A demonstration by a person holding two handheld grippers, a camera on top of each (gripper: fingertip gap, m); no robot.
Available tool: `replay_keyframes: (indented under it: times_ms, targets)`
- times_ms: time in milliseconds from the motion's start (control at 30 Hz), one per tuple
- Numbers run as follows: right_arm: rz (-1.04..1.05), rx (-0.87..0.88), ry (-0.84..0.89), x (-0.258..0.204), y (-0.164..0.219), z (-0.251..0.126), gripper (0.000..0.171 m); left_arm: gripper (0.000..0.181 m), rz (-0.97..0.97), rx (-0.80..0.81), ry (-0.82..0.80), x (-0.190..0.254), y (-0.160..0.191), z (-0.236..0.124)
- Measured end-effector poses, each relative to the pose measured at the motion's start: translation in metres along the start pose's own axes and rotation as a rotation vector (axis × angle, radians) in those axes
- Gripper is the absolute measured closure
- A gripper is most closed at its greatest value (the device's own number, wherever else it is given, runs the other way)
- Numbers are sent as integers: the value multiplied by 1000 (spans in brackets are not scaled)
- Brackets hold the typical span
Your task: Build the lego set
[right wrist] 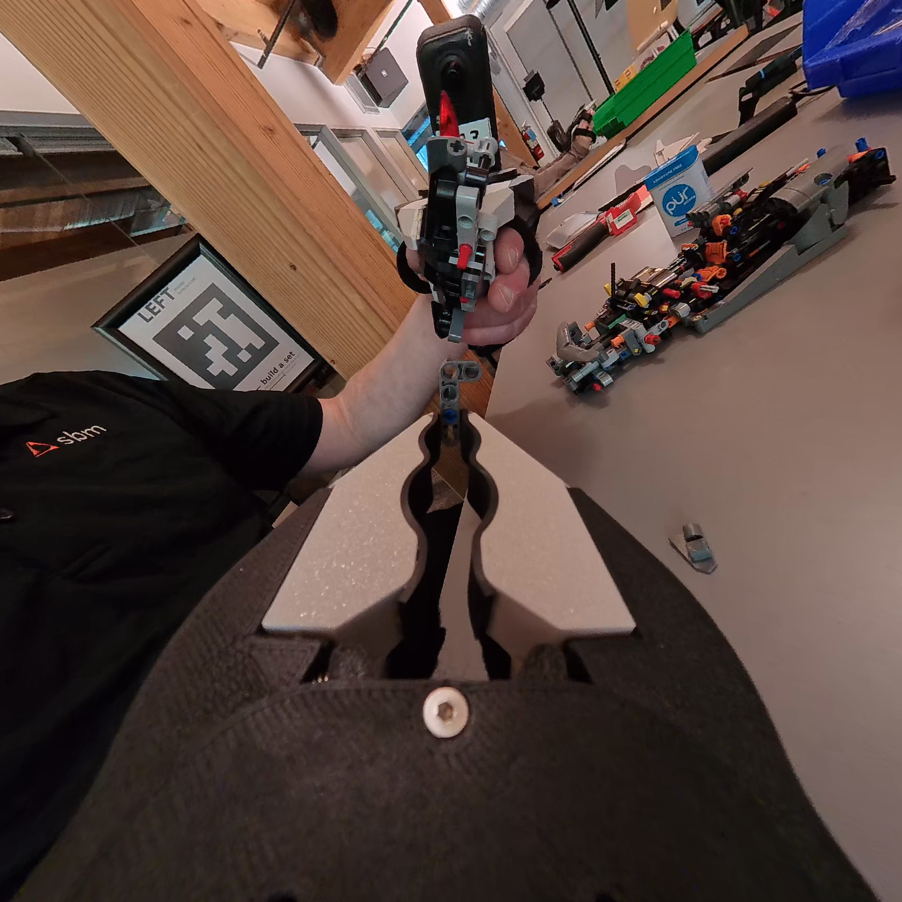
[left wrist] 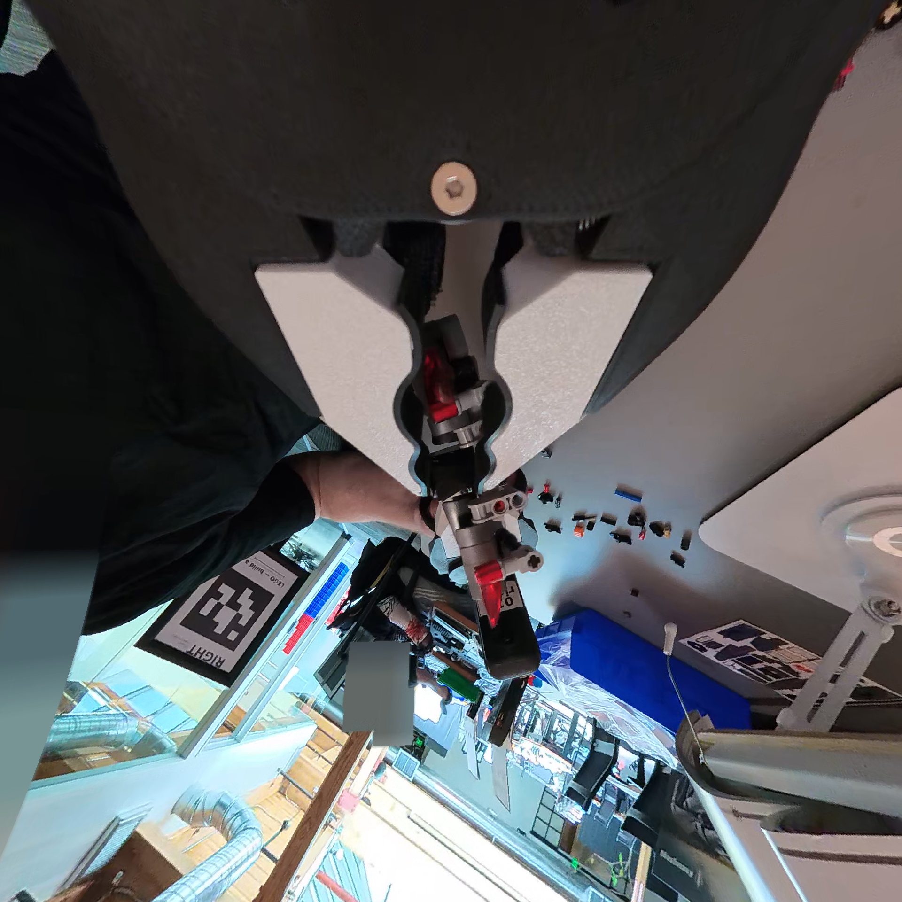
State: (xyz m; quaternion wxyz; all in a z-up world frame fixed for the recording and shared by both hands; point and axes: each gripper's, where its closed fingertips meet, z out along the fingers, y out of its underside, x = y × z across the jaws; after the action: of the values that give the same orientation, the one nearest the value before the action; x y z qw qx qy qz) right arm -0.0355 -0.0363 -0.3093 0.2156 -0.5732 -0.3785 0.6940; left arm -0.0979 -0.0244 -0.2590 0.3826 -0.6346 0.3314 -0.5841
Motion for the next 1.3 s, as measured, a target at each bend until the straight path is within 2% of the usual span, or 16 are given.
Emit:
replay_keyframes:
  times_ms: [600, 667, 767, 900, 1167, 1300]
  targets:
    - [-28, 2, -16, -5, -1, 0, 167, 166, 15, -57, -24, -5, 11, 4]
    - [-34, 33, -83, -15, -6, -2, 166, 166, 30, -87, -49, -5, 15, 5]
    - [-60, 149, -271, -47, -24, -13, 167, 166, 72, -134, -83, -2, 22, 7]
    - [-78, 179, -284, -46, -28, -19, 167, 166, 111, -139, -43, 9, 24, 9]
    - [-112, 183, -323, -57, -29, -20, 167, 166, 304, -170, 58, 40, 34, 9]
    - [-110, 177, -333, -59, -27, -18, 167, 166, 328, -186, 81, 47, 36, 12]
